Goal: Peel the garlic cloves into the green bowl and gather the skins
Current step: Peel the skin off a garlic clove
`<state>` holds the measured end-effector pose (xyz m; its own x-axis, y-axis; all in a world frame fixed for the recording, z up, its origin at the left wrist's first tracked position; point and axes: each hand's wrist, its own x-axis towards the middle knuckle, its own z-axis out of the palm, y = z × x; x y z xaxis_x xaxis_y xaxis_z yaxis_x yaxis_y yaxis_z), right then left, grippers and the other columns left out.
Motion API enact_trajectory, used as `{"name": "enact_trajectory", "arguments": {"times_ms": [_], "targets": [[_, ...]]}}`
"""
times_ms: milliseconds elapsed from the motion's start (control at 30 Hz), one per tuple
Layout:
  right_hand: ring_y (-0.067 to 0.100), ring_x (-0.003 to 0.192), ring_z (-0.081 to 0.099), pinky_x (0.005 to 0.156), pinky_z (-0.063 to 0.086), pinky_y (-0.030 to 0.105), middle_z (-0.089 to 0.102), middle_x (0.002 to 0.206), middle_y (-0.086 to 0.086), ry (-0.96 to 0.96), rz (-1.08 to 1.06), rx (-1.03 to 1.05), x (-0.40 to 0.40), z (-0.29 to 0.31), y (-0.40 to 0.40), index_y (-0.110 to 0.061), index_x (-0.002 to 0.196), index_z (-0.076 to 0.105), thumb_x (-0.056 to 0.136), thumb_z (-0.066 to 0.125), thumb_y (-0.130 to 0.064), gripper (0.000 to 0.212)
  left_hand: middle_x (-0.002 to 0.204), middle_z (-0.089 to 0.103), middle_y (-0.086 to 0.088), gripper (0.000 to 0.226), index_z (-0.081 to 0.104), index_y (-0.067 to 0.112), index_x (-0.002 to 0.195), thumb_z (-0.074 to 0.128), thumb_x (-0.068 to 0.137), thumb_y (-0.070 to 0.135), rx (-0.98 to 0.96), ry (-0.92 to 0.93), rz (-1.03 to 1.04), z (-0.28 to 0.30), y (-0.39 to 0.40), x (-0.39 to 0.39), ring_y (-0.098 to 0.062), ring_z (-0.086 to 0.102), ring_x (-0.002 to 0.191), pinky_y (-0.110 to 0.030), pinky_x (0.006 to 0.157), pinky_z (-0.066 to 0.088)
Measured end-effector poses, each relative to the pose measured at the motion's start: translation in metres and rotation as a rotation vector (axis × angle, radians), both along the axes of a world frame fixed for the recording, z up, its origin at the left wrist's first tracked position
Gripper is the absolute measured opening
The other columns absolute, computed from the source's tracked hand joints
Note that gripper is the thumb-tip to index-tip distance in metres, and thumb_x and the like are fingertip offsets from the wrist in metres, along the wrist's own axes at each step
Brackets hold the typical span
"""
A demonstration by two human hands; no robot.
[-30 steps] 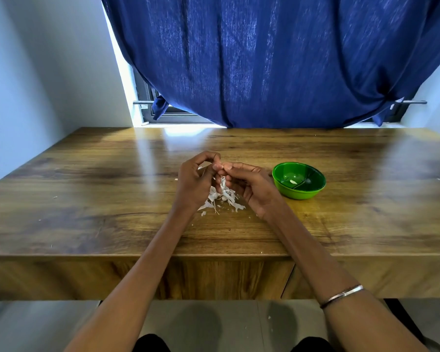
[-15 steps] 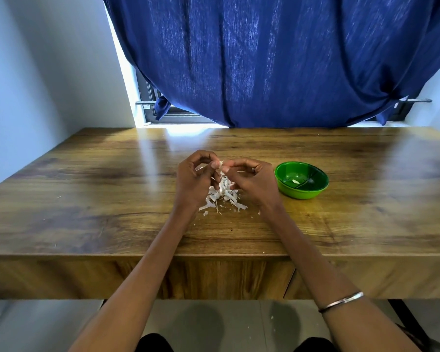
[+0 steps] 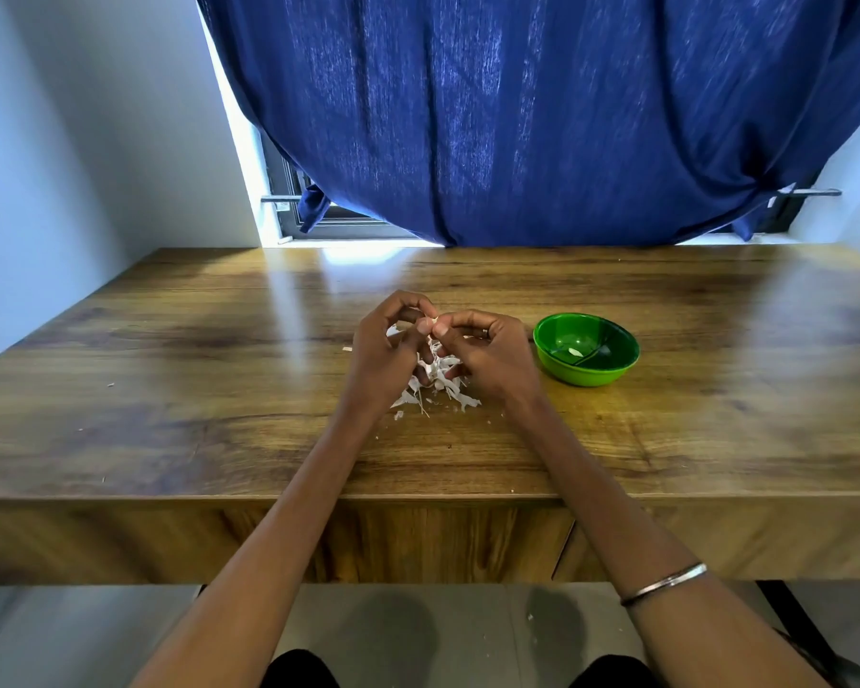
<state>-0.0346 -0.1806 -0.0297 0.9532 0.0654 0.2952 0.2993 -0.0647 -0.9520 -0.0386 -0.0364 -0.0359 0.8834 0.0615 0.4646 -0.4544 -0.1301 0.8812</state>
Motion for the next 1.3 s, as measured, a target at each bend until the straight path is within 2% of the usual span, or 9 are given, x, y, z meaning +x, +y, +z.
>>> {"name": "enact_trajectory", "arguments": {"times_ms": [100,233,367,567,800,900,1033,1133,1300], "targets": [[0.009,0.073,0.071,0.054,0.058,0.026,0.076,0.09,0.004,0.048,0.058,0.028,-0.0019,0.0024,-0.0006,-0.01,0.096,0.076,0.089,0.075,-0.015,0.009,0.086,0.068,0.006,0.009,0.067,0.007,0.096,0.066,0.095,-0.002,0.007,-0.013,0.017,0.0034,0.0001,-0.0022,-0.016,0.065,0.066,-0.031,0.049,0.054],[0.007,0.068,0.07,0.054,0.057,0.022,0.074,0.08,0.004,0.075,0.103,0.077,-0.0032,0.003,-0.0017,-0.01,0.093,0.074,0.091,0.073,-0.01,0.003,0.081,0.067,0.012,0.012,0.065,0.009,0.092,0.065,0.096,-0.002,0.012,0.001,0.007,0.0032,0.0003,-0.0018,-0.017,0.065,0.069,-0.029,0.049,0.052],[0.006,0.063,0.064,0.059,0.055,0.023,0.073,0.077,0.002,0.092,0.101,0.077,-0.0014,0.0012,-0.0024,-0.011,0.09,0.075,0.089,0.074,-0.009,0.003,0.084,0.063,0.001,0.008,0.062,0.008,0.095,0.063,0.098,0.0,0.045,0.023,-0.064,0.0034,0.0004,-0.0022,-0.017,0.062,0.068,-0.026,0.049,0.052],[0.008,0.063,0.059,0.063,0.052,0.023,0.071,0.076,0.003,0.174,0.131,0.104,-0.0013,0.0006,-0.0029,-0.008,0.092,0.075,0.09,0.071,-0.006,0.005,0.075,0.062,0.012,0.018,0.058,0.013,0.092,0.053,0.103,0.0,0.102,0.035,-0.145,0.0027,-0.0009,-0.0038,-0.009,0.056,0.063,-0.023,0.049,0.049],[0.004,0.068,0.063,0.064,0.054,0.02,0.075,0.083,0.003,0.226,0.17,0.203,0.0024,-0.0005,-0.0035,-0.002,0.103,0.075,0.092,0.07,-0.011,0.015,0.088,0.052,0.003,0.026,0.062,0.019,0.085,0.056,0.101,-0.001,0.104,-0.027,0.04,0.0011,-0.0048,0.0011,-0.004,0.054,0.058,-0.021,0.044,0.046],[0.005,0.071,0.065,0.067,0.056,0.021,0.075,0.081,0.0,0.227,0.181,0.297,0.0026,0.0005,-0.0035,-0.006,0.098,0.074,0.091,0.071,-0.011,0.009,0.092,0.056,-0.002,0.03,0.061,0.023,0.083,0.057,0.101,-0.001,0.096,-0.052,0.112,0.0012,-0.004,0.0039,-0.002,0.056,0.058,-0.017,0.046,0.046],[0.011,0.075,0.063,0.071,0.054,0.028,0.073,0.082,0.001,0.202,0.116,0.29,0.0036,-0.0016,-0.0044,-0.018,0.092,0.077,0.086,0.077,-0.015,0.006,0.104,0.062,-0.016,0.012,0.07,0.011,0.092,0.063,0.098,0.002,0.006,-0.032,0.138,0.0006,-0.0001,0.0016,-0.01,0.062,0.063,-0.028,0.045,0.053],[0.011,0.07,0.062,0.07,0.055,0.029,0.074,0.081,0.004,0.196,0.048,0.256,0.0044,-0.0028,-0.0048,-0.017,0.095,0.078,0.086,0.077,-0.017,0.008,0.098,0.072,-0.009,0.006,0.071,0.005,0.099,0.066,0.098,0.004,-0.029,-0.019,0.106,0.0017,-0.0013,-0.0017,-0.016,0.067,0.066,-0.032,0.047,0.056],[0.004,0.073,0.066,0.067,0.055,0.026,0.076,0.082,0.0,0.167,0.022,0.156,0.0037,-0.0038,-0.0061,-0.013,0.096,0.078,0.087,0.078,-0.018,0.011,0.085,0.073,-0.003,0.004,0.071,0.003,0.092,0.075,0.09,0.002,-0.003,-0.008,0.116,0.003,-0.0021,-0.0047,-0.018,0.069,0.063,-0.03,0.046,0.055]]}}
